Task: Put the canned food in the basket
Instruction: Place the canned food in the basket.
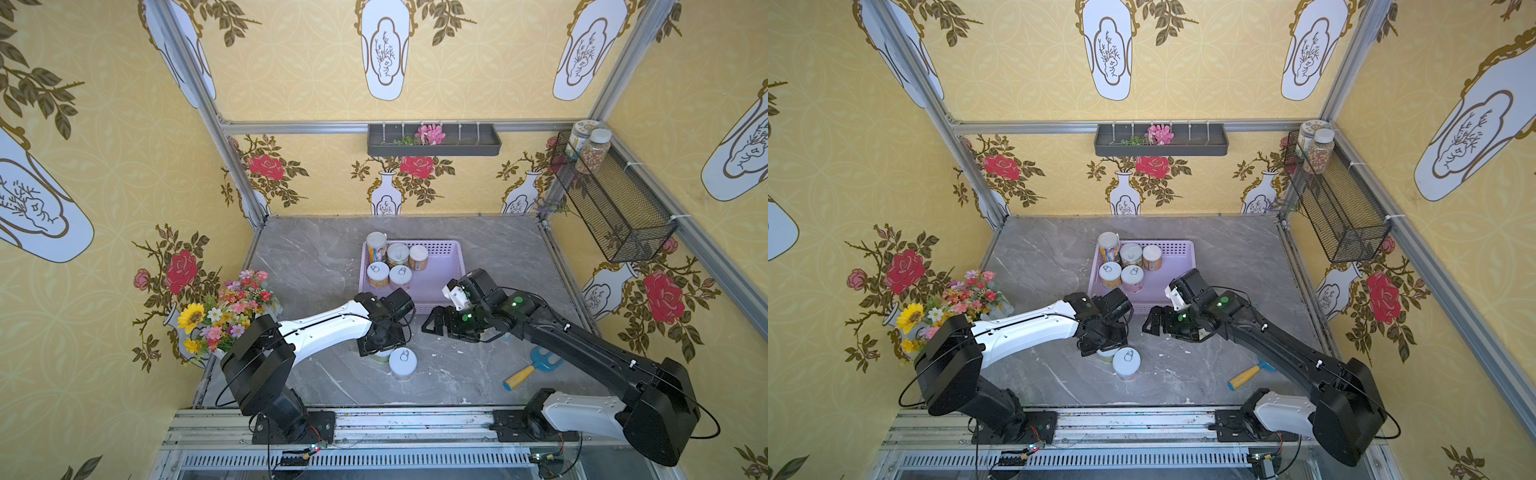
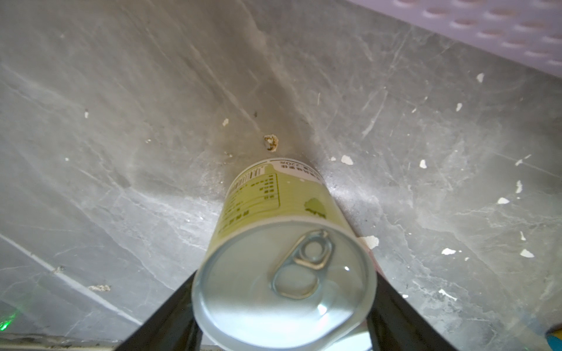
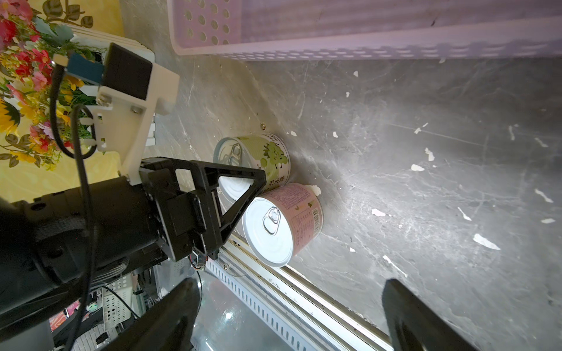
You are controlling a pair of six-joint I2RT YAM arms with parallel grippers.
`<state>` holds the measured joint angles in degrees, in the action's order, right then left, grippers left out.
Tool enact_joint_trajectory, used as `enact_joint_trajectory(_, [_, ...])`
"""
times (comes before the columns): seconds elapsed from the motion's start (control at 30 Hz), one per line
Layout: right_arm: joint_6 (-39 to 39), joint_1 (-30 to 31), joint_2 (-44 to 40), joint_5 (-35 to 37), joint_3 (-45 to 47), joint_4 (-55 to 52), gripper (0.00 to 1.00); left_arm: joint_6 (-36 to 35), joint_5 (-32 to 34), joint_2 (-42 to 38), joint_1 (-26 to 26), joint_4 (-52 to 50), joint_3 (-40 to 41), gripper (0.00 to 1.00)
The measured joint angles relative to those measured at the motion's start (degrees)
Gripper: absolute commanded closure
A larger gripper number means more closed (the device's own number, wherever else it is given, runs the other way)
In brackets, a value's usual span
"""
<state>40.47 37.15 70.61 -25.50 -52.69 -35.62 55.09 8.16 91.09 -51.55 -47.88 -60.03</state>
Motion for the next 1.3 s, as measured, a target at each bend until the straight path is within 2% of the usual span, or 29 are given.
enact_joint_trajectory(0.17, [0.0,-0.26,-0.15,0.09,0.0,0.04,0.02,0.68,1.25,-1.18,0.0,-2.8,-2.25,0.22])
enact_joint_trajectory(0.47, [0.35,-2.19,-0.61,0.17,0.42,1.25,0.02,1.44,5.22,-10.08,0.0,-8.74,-7.96,0.23])
enact_joint_trajectory(0.57, [-0.37,-3.45,-0.44,0.02,-0.31,1.25,0.02,-1.44,6.19,-14.34,0.37,-7.67,-9.33,0.23])
enact_joint_trajectory(0.67, [-1.79,-4.79,0.28,-0.24,-1.51,1.01,0.02,-5.9,4.42,-15.63,3.52,-4.76,-10.64,0.23])
enact_joint_trajectory(0.9, [-6.34,-8.87,0.68,-1.84,-4.76,-0.87,0.02,-17.84,-2.05,-10.45,13.0,-0.42,-14.25,0.24])
enact_joint_trajectory(1.13, [-13.64,-9.81,4.61,-5.79,-11.26,-4.15,0.03,-27.26,-5.64,-3.21,17.09,1.36,-18.64,0.26])
enact_joint_trajectory(1.3, [-15.28,-9.86,5.25,-5.77,-12.48,-5.05,0.02,-30.91,-5.14,1.01,19.23,1.51,-19.39,0.27])
